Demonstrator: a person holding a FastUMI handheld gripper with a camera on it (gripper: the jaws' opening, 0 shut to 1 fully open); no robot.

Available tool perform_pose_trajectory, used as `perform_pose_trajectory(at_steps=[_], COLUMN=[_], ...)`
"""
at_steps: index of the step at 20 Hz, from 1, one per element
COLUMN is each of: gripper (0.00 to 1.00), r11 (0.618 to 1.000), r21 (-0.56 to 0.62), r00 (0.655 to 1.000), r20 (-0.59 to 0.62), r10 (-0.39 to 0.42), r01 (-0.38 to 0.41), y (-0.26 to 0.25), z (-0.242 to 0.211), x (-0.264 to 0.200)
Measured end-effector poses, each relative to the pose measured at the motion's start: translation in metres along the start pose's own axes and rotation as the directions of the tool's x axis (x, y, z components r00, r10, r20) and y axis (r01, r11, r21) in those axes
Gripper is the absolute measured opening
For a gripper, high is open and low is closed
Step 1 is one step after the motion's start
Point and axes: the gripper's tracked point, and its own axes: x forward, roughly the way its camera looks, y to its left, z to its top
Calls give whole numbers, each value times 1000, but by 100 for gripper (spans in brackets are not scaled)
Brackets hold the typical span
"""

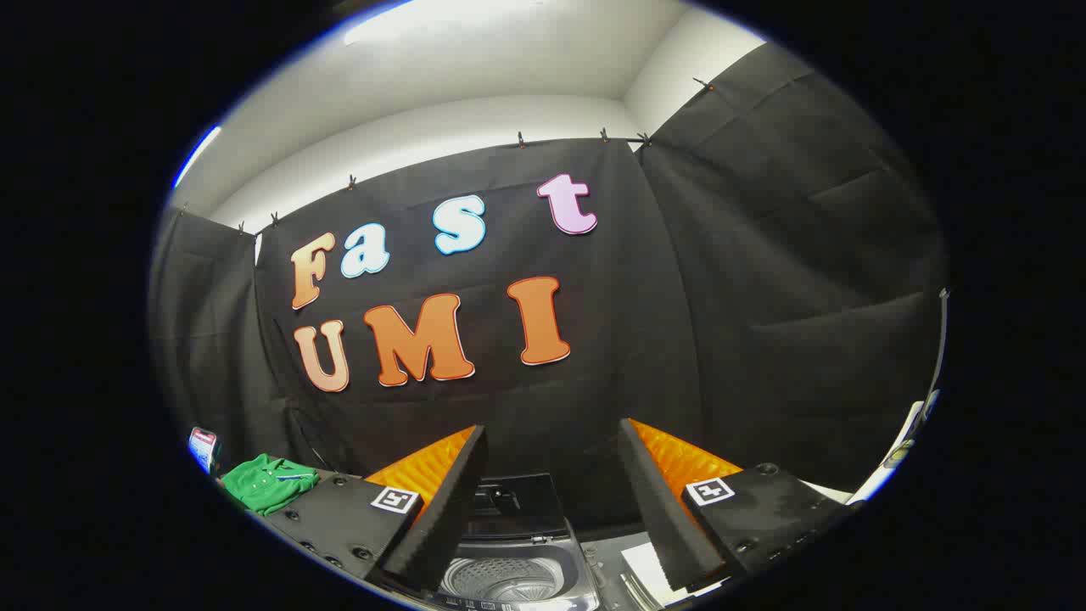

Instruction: Put the clothes into the washing machine and then close the washing machine lid.

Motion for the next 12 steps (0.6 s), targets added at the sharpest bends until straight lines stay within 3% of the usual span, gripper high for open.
perform_pose_trajectory(at_steps=[12], gripper=[98], r11=[1000], r21=[0], r00=[1000], r20=[-24], r10=[12], r01=[-12], y=[6], z=[-10], x=[4])
